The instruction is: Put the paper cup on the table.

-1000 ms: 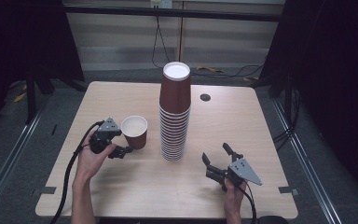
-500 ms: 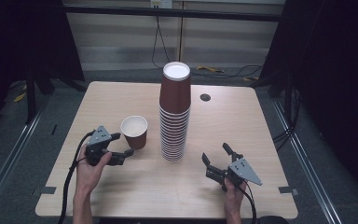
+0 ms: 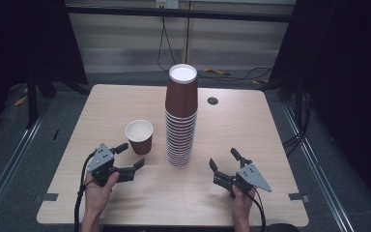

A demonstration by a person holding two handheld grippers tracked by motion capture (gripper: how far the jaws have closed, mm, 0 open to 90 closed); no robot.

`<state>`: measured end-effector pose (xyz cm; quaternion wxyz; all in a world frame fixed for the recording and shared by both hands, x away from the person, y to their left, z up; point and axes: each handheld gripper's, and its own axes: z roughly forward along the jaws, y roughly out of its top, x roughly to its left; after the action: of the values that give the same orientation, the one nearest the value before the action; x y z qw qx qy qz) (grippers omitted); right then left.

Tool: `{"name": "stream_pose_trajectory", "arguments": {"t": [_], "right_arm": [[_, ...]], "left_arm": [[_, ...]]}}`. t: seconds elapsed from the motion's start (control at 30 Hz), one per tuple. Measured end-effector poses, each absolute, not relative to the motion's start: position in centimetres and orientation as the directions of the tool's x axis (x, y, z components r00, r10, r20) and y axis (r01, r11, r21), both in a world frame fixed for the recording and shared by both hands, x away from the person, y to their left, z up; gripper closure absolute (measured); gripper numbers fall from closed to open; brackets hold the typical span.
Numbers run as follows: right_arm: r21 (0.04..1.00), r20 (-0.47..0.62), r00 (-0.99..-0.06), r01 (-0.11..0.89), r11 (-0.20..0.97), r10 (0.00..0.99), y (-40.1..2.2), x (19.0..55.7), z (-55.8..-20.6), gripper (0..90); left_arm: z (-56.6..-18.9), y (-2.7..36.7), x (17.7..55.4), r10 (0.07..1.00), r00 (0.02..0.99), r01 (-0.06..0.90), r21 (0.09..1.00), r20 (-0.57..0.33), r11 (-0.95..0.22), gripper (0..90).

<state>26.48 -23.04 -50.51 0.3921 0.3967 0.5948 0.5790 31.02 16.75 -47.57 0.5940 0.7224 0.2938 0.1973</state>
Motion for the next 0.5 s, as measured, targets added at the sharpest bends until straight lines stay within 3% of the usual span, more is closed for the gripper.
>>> {"name": "stream_pose_trajectory", "arguments": {"t": [0.07,0.33,0.5], "right_arm": [[1.000,-0.007,-0.378,0.018,0.015,0.926,-23.0,26.5,-50.5,13.4],[1.000,-0.007,-0.378,0.018,0.015,0.926,-23.0,26.5,-50.5,13.3],[1.000,-0.008,-0.378,0.016,0.015,0.926,-23.0,26.5,-50.5,13.3]], "left_arm": [[-47.9,15.9,30.5,0.673,0.739,0.166,0.975,-0.025,-0.145,16.0],[-49.5,14.0,29.2,0.670,0.739,0.164,0.984,-0.071,-0.077,15.9],[-50.1,12.9,28.4,0.695,0.718,0.136,0.986,-0.033,-0.095,15.7]]}}
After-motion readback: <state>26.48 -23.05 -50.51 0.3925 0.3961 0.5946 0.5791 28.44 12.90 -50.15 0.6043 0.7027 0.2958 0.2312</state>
